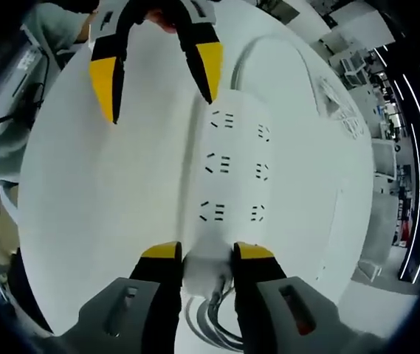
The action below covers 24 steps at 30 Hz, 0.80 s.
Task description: Straighten the power strip on the desk, plug the charger into it
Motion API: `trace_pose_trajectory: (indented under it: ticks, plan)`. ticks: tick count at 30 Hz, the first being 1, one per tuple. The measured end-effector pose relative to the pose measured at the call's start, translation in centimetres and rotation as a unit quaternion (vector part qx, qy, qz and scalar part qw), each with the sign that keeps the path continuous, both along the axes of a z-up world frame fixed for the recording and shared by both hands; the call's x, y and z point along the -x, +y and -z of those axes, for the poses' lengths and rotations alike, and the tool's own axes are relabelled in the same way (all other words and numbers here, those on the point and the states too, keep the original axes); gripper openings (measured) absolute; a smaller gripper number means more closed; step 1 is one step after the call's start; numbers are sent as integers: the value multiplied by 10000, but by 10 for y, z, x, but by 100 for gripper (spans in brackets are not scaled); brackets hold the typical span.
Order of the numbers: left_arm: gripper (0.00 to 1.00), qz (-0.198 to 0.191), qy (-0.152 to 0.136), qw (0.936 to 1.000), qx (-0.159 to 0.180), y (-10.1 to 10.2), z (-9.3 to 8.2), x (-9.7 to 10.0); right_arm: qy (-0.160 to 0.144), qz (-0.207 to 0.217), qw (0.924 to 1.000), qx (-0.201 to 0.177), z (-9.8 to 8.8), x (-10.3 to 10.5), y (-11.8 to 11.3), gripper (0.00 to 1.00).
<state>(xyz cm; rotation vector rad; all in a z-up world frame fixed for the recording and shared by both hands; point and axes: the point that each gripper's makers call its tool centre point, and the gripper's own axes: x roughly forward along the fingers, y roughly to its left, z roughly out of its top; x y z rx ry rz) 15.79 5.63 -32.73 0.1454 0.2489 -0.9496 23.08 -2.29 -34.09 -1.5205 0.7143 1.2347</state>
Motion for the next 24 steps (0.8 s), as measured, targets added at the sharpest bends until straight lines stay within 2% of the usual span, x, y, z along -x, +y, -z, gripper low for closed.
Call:
trace_pose_trajectory:
  ticks: [20, 22, 24]
  plan:
    - [44, 45, -53, 10000, 58, -1, -4, -3, -563, 69, 9983, -141, -8, -11, -4, 26]
    - [44, 50, -46, 10000, 42, -1, -4, -3, -666, 101, 9977, 22, -10, -12, -11, 26]
    - [44, 54, -47, 10000, 31, -2, -3, -3, -677, 110, 9976, 4, -9, -11, -10, 26]
